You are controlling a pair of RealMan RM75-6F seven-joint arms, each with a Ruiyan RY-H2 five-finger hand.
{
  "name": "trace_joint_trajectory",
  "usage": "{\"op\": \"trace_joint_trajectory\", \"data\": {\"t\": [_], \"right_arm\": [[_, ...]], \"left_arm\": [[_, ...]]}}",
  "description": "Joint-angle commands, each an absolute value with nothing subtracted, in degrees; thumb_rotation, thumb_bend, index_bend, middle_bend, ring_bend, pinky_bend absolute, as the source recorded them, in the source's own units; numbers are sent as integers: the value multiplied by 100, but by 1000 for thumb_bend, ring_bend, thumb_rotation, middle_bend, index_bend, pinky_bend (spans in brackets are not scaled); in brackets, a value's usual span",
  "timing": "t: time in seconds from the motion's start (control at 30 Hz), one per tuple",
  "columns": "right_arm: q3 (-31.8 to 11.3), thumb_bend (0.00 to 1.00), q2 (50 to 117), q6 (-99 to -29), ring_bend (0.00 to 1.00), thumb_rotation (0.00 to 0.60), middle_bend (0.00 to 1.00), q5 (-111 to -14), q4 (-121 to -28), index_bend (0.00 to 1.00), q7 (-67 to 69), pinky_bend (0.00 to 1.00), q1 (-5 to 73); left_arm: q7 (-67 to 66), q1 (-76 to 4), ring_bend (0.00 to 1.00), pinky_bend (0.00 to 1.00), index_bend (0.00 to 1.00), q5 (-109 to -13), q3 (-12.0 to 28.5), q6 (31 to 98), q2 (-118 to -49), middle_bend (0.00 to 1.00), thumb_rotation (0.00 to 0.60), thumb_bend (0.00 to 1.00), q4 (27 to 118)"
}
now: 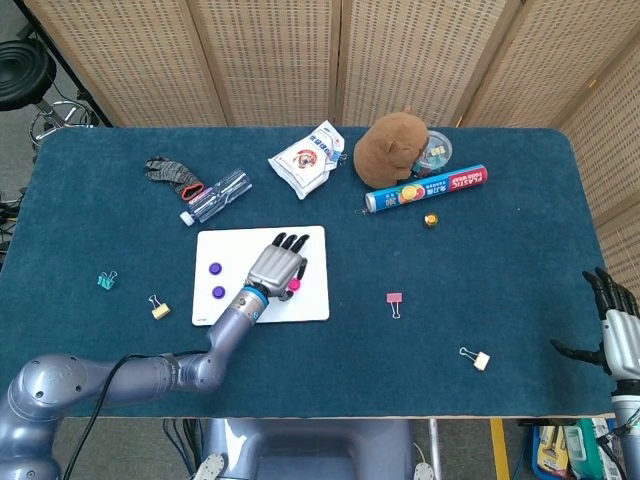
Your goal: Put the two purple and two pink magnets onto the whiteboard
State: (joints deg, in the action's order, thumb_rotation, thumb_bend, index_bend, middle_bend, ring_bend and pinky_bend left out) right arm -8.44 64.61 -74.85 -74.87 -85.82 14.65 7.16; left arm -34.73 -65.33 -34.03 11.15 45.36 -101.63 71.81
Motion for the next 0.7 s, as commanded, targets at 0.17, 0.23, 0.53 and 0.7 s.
{"op": "trace_joint_trajectory", "data": {"t": [0.17, 0.23, 0.53, 0.7], "right_arm": [[-854, 0, 6451, -7484, 0, 600, 0, -7471, -8596, 63, 1468, 0, 711], [-851, 0, 6452, -7480, 0, 600, 0, -7474, -8598, 62, 1464, 0, 712], [-860, 0, 6441, -7482, 0, 600, 0, -7469, -8606, 63, 1481, 0, 707], [-857, 0, 6437, -7487, 0, 600, 0, -7483, -8617, 63, 1480, 0, 705]], "left_arm": [[-3541, -6575, 0, 0, 597, -3304, 1120, 4575, -10190, 0, 600, 269, 7146], [-3561, -6584, 0, 0, 578, -3258, 1116, 4566, -10196, 0, 600, 269, 7147], [-3594, -6591, 0, 0, 256, -3152, 1098, 4569, -10142, 0, 600, 269, 7236], [-3462, -6541, 0, 0, 225, -3249, 1122, 4580, -10059, 0, 600, 270, 7357]]}}
